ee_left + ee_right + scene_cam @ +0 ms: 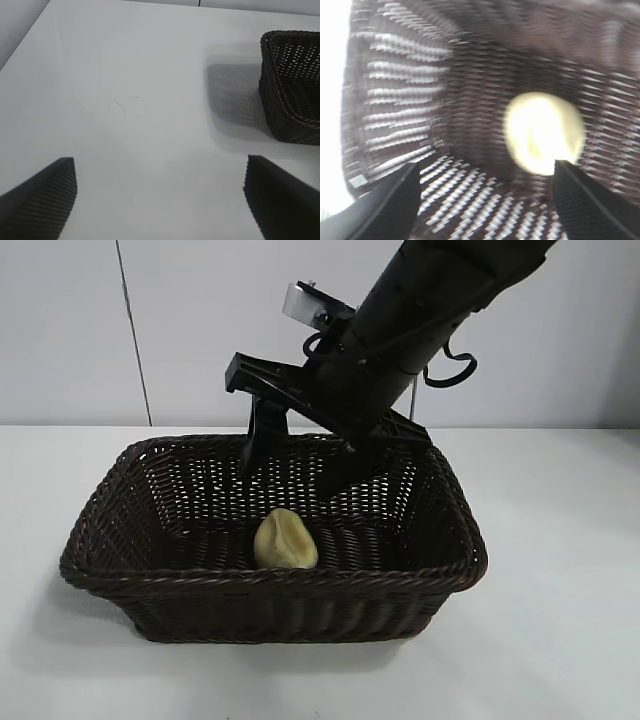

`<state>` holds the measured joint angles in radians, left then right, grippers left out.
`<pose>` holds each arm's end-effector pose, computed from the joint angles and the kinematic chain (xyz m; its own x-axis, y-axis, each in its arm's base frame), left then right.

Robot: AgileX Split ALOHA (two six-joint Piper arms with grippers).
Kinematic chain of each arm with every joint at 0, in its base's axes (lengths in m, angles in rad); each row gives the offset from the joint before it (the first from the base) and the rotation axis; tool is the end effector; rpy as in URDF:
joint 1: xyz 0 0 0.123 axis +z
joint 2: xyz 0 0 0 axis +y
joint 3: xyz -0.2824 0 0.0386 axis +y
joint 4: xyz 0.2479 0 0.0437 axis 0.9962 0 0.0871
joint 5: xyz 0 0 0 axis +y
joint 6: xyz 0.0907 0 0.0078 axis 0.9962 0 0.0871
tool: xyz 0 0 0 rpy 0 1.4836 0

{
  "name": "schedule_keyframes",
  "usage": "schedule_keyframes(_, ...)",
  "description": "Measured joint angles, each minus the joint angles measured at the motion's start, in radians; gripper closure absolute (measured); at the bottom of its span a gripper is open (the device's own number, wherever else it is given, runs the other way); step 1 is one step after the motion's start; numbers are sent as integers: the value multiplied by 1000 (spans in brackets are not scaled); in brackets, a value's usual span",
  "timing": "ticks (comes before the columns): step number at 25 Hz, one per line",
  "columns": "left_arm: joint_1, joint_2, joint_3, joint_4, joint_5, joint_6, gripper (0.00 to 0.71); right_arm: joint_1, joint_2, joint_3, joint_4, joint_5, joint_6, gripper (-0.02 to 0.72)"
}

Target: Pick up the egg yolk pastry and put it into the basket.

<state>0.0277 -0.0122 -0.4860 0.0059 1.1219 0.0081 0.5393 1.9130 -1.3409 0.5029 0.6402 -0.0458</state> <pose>-0.0078 0.0003 0.2684 -0.5112 -0.0035 -0.8594 -0.0268 0.9996 0.0119 0.3344 0.2308 0.2024 -0.9203 -0.1475 -0.3624 -0.2996 0.8613 0.4102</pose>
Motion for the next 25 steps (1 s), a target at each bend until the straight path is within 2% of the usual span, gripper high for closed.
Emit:
schedule_keyframes(5, 0, 0, 0, 0, 0, 0, 52, 0, 0, -79, -11, 112, 3, 167)
schedule_keyframes(8, 0, 0, 0, 0, 0, 0, 52, 0, 0, -169, -61, 196, 46, 167)
schedule_keyframes(11, 0, 0, 0, 0, 0, 0, 52, 0, 0, -257, -191, 286, 139, 167)
schedule_keyframes(13, 0, 0, 0, 0, 0, 0, 52, 0, 0, -304, -307, 343, 212, 167)
schedule_keyframes(17, 0, 0, 0, 0, 0, 0, 52, 0, 0, -367, -482, 447, 274, 167)
schedule_keyframes(19, 0, 0, 0, 0, 0, 0, 52, -8, 0, -383, -516, 481, 282, 167)
schedule_keyframes(25, 0, 0, 0, 0, 0, 0, 52, -116, 0, -388, -527, 521, 272, 167)
